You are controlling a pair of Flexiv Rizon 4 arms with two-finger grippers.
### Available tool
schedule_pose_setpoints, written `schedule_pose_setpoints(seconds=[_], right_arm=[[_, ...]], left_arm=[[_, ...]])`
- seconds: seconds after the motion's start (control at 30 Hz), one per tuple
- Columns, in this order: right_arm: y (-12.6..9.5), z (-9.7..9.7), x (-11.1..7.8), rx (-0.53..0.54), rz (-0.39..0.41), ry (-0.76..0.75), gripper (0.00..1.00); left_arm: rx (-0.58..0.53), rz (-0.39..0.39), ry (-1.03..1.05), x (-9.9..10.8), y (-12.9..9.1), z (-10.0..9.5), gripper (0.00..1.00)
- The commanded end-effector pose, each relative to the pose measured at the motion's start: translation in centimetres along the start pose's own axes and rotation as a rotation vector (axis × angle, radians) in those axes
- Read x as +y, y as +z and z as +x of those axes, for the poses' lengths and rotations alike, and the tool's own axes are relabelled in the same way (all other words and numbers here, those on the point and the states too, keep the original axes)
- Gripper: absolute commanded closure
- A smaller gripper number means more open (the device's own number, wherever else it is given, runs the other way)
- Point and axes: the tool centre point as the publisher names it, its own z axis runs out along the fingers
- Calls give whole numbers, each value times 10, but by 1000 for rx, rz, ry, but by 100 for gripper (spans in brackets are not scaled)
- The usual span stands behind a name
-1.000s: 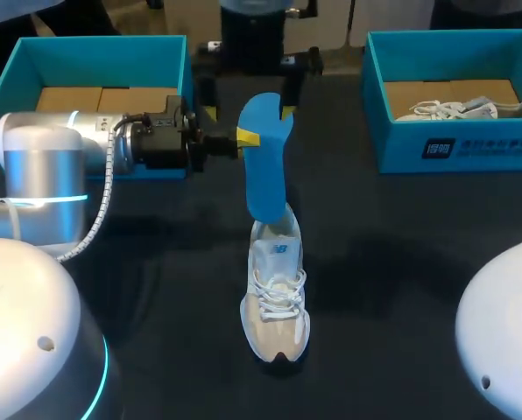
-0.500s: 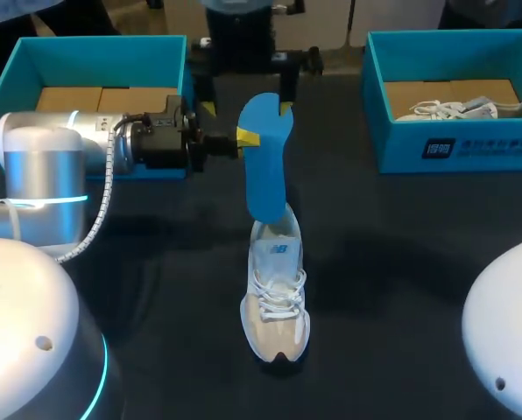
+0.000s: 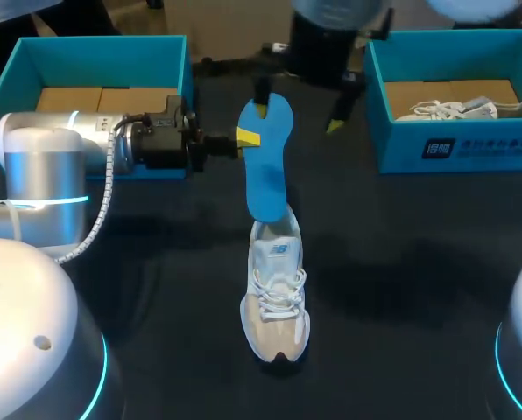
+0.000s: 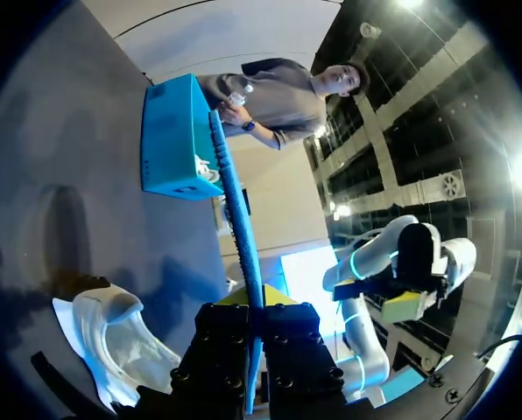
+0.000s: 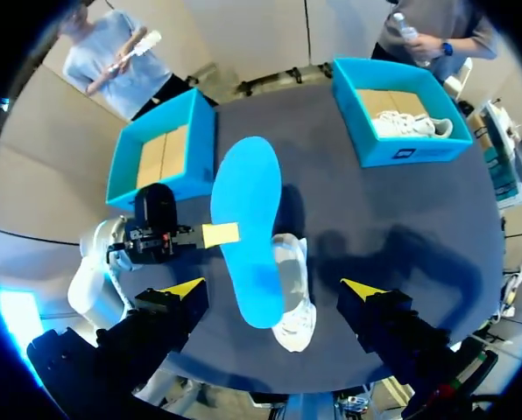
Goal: Take the shoe out of the shoebox, open the shoe tongue, remove and reinsert the insole, then place the shoe into the shoebox
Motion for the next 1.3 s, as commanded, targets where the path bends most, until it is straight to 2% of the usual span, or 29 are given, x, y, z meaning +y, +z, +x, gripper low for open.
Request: schedule_pose_setpoints(seconds=[0.03,0.23,0.4,0.77,0.9,1.3], right_arm=[[1,-28,3,610,3,-7,0],[8,-35,4,710,7,-1,0],[21,-41,5,873,21,-21,0],[47,-51,9,1114,33,-53,0],[55,-55,9,1163,44,-47,0],[61,-64,13,1254,56,-30,0]], left_arm=[[-2,-1,0,1,0,0,100],[-2,-1,0,1,0,0,100],[-2,-1,0,1,0,0,100],[-2,-1,0,1,0,0,100],[-2,-1,0,1,0,0,100],[-2,-1,0,1,0,0,100]])
